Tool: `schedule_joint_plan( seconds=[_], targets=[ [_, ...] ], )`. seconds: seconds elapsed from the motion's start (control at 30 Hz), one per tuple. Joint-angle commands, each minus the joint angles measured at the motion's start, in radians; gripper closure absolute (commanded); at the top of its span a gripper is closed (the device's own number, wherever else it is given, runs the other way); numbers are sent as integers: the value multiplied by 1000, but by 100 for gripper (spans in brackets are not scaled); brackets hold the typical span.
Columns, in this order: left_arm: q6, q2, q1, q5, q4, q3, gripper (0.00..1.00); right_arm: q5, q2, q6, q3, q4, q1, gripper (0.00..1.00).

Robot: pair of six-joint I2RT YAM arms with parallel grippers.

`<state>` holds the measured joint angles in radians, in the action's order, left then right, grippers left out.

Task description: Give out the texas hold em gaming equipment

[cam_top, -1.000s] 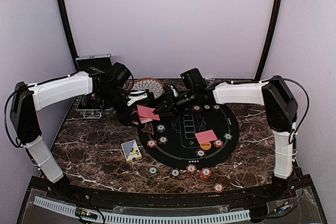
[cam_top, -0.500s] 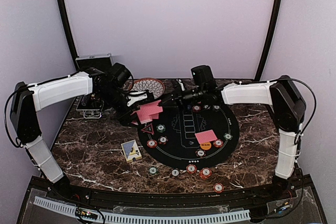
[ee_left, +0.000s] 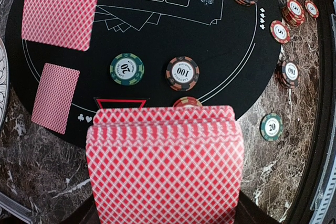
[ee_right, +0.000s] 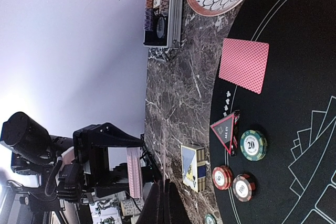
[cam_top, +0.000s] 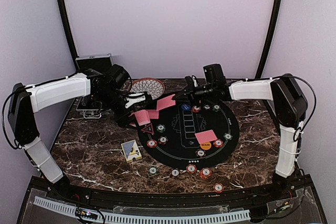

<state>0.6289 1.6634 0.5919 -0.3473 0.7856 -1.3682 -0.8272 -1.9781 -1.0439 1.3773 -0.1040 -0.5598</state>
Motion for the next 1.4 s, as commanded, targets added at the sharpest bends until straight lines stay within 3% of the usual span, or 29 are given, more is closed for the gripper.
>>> schedule_joint_plan(
  seconds=[0.0,0.43,0.8,0.9,1.07,1.37],
  targets=[
    [13,-64,-6,-17,10,10,100,33,-80,36,75,15,-7,100],
    [9,-63,-6,-23,11,6,100,90,-385,-14,399,25,-77,100],
    [15,-62,-7,-30,16,8,100,210,-544,75,625,210,-97,99],
    [15,-59,-6,-34,17,6,100,226,-571,105,673,272,-98,91],
    [11,-55,-7,-40,20,-2,100,271,-564,170,690,356,-97,70],
    [6,-53,-6,-35,12,-4,100,326,-365,223,504,311,-83,47]
  ],
)
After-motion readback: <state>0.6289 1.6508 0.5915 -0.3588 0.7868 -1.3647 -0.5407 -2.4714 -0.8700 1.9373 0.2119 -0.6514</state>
